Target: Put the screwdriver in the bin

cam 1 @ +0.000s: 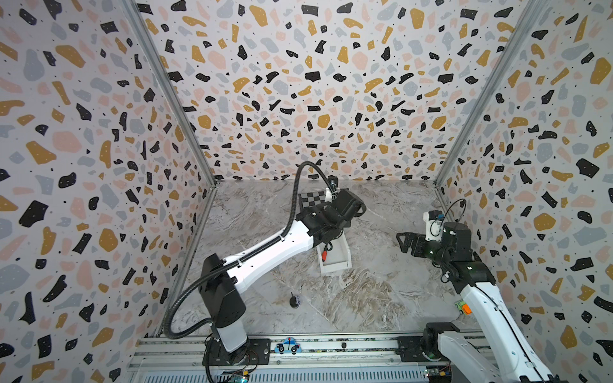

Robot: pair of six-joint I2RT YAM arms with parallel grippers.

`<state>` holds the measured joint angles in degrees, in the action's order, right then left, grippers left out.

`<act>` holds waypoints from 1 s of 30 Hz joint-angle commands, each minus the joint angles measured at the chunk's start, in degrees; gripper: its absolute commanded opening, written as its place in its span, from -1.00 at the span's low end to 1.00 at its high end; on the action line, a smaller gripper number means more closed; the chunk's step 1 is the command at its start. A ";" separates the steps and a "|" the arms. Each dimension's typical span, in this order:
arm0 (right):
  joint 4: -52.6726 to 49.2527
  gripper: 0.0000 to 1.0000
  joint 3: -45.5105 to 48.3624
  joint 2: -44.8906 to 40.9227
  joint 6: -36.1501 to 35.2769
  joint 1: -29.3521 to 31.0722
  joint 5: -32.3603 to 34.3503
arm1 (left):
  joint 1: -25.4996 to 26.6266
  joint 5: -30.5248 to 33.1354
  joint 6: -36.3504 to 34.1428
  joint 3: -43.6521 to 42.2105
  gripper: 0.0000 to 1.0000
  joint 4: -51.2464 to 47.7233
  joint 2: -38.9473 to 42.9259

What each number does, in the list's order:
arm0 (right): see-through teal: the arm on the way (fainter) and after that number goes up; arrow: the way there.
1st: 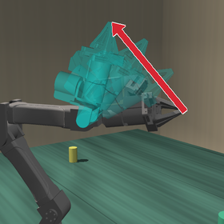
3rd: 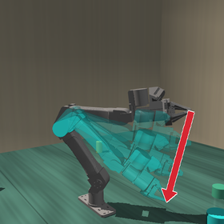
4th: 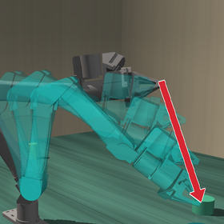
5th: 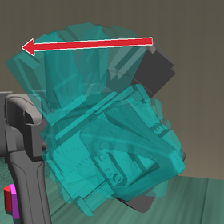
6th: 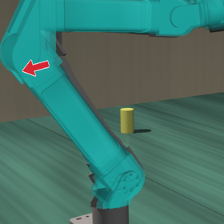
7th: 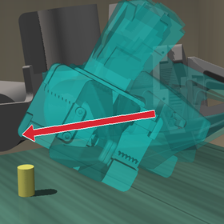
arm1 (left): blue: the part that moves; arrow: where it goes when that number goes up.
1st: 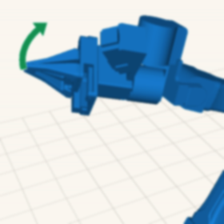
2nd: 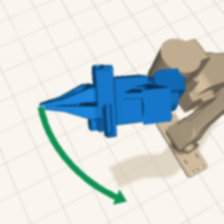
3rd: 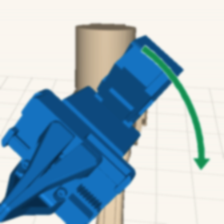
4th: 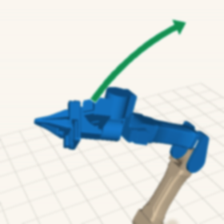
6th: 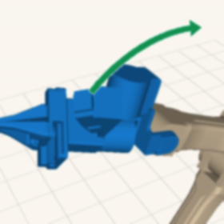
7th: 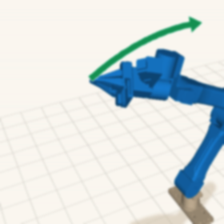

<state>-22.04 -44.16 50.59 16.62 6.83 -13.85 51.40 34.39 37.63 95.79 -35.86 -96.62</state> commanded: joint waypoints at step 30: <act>18.24 0.98 -2.91 13.16 -5.56 14.72 13.29 | -36.30 -0.18 -29.13 -48.60 0.99 35.76 39.75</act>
<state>-5.19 -49.10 67.16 9.98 25.12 1.48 17.23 31.38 14.11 49.54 -7.88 -59.46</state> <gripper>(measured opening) 0.991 0.997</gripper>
